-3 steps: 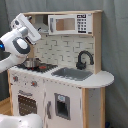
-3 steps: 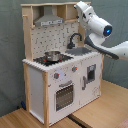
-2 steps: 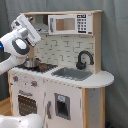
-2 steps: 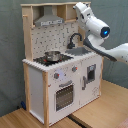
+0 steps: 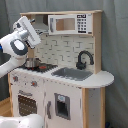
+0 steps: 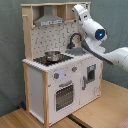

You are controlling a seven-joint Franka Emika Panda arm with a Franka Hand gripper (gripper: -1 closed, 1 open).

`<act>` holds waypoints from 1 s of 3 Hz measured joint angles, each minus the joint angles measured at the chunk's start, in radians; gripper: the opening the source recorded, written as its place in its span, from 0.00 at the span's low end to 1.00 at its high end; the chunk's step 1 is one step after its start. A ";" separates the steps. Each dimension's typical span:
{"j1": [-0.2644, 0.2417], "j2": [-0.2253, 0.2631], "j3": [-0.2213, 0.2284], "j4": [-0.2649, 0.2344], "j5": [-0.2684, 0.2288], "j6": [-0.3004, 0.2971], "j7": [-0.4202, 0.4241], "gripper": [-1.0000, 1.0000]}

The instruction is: Play with the kitchen

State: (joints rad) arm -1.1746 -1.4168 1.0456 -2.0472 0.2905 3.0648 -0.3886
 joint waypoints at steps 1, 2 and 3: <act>-0.024 -0.033 -0.003 0.020 0.000 -0.075 0.070 1.00; -0.045 -0.047 -0.013 0.046 0.000 -0.154 0.119 1.00; -0.068 -0.046 -0.027 0.075 0.000 -0.230 0.150 1.00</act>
State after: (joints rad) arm -1.2421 -1.4630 1.0189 -1.9726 0.2904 2.8351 -0.2385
